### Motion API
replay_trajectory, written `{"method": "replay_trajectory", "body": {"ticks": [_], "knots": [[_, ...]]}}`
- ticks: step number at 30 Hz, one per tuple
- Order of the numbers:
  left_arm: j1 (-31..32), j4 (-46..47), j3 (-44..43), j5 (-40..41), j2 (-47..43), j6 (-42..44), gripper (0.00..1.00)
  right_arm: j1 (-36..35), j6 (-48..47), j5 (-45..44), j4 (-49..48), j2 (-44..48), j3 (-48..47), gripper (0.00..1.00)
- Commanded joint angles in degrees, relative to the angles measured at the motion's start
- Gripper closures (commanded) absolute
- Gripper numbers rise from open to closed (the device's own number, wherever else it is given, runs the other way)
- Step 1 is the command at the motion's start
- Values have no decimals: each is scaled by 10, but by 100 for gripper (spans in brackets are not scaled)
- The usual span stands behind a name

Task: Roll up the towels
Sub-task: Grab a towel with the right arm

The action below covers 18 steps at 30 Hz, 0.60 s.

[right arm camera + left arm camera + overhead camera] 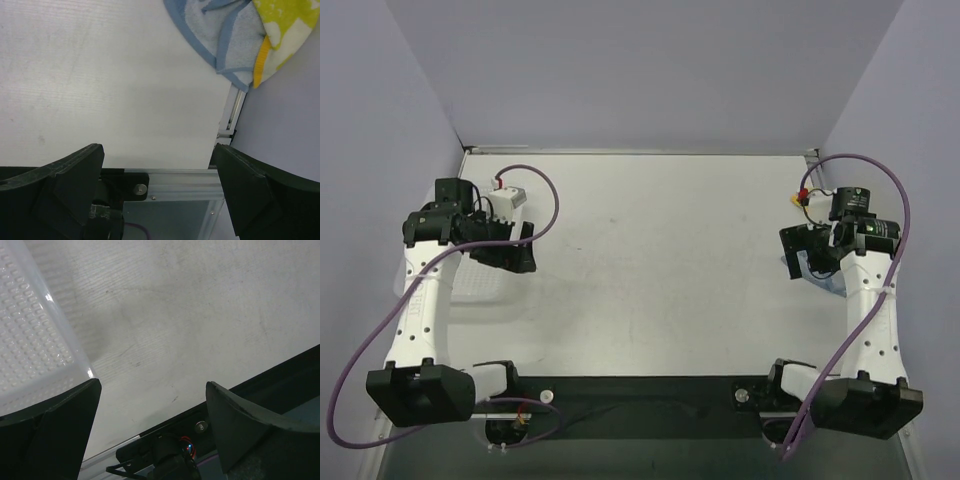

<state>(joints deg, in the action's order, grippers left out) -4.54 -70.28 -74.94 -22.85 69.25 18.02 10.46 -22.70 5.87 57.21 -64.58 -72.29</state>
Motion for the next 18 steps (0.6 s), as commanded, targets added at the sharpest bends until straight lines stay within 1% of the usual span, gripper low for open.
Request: {"method": "replay_trajectory", "body": {"ticks": [1,4,6,7,9,11,12,13,15,16,18], "knots": [[13,6,-53,-11,22,-18,3,-5,-12,-57,4,-47,-39,0],[18,13,-81,-18,51,-50,3,-5,-26,-108,-19,-84,-46,0],[17,15,-95,-23,71,-66,3,-4,-37,-139,-52,-106,-45,0],[18,15,-113,-29,77,-67,3,-1,-47,-170,-77,-131,-45,0],[17,15,-127,-34,90,-66,3,7,-59,-193,-104,-157,-46,0],[17,14,-145,-43,100,-66,3,22,-72,-216,-132,-202,-57,9],[18,14,-151,-44,110,-69,3,28,-76,-219,-140,-218,-64,16],[17,14,-157,-43,115,-71,3,39,-79,-225,-145,-248,-79,29],[17,13,-175,-34,133,-83,3,49,-88,-231,-155,-275,-97,38],[17,11,-184,-32,139,-86,3,60,-92,-230,-157,-299,-110,44],[15,4,-200,-28,157,-92,3,69,-105,-224,-163,-320,-123,47]]}}
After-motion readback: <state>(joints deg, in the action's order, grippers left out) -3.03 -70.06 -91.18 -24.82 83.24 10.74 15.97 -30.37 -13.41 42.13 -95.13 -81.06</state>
